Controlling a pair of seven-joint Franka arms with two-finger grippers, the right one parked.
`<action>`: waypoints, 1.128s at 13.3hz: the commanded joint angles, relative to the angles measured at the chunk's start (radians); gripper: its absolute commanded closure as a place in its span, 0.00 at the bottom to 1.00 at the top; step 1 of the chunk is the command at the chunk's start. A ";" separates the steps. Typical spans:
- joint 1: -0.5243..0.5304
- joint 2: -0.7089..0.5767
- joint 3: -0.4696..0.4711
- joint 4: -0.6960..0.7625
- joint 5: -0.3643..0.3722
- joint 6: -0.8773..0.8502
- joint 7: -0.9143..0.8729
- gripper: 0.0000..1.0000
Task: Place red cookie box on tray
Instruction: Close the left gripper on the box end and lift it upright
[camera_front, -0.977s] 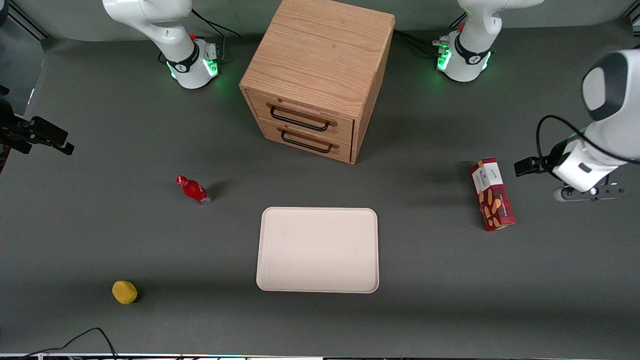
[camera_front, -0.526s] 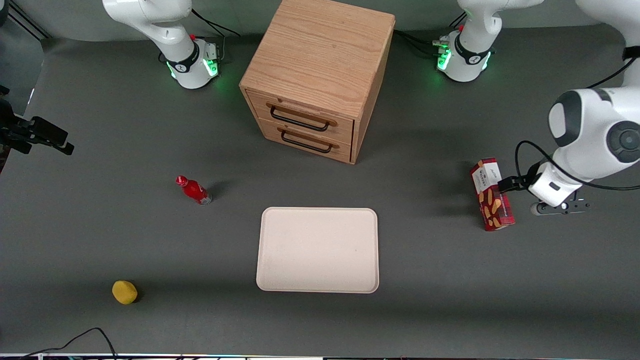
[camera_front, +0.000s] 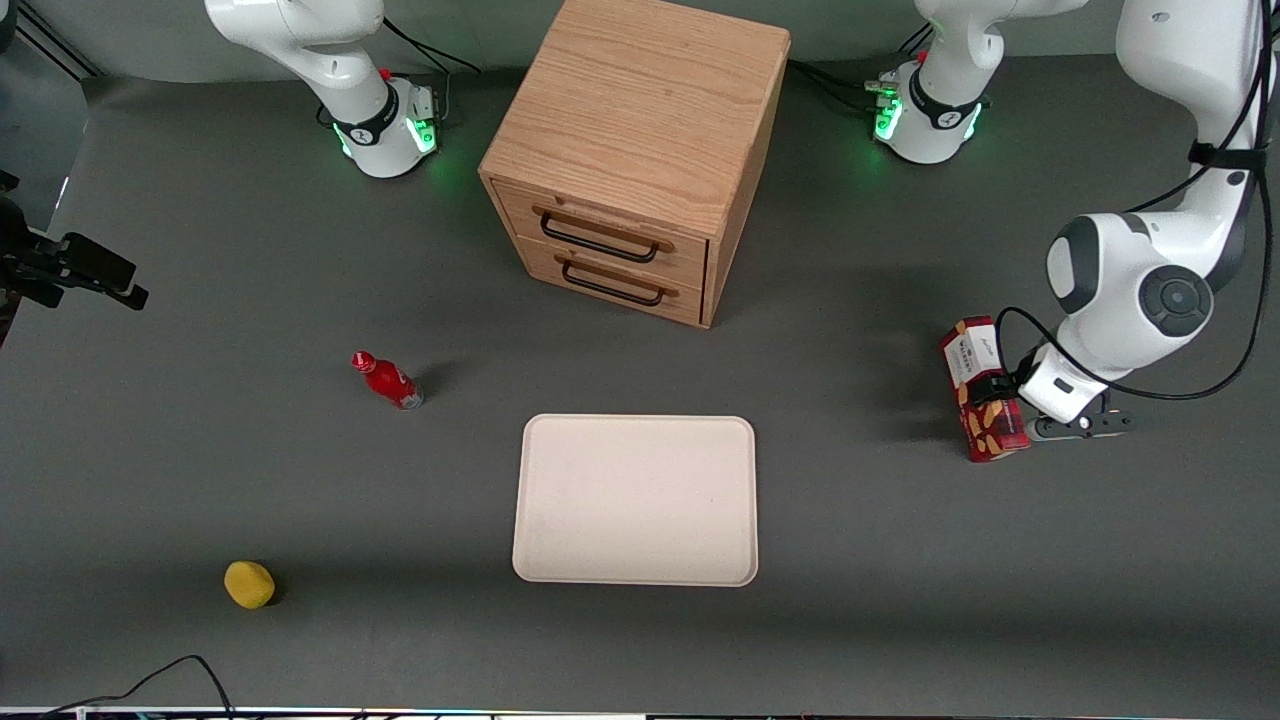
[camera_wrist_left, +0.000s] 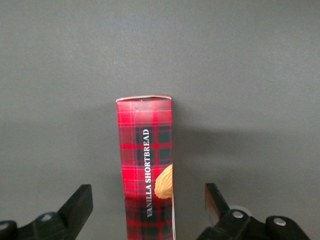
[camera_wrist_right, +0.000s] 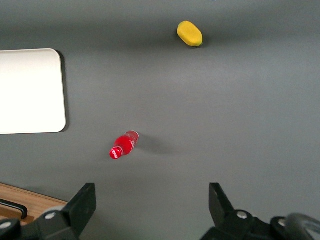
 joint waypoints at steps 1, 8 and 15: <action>0.003 0.003 -0.001 -0.045 -0.002 0.082 -0.012 0.05; 0.003 0.008 -0.001 -0.049 -0.002 0.082 -0.002 1.00; -0.003 -0.138 -0.007 0.177 -0.015 -0.492 -0.017 1.00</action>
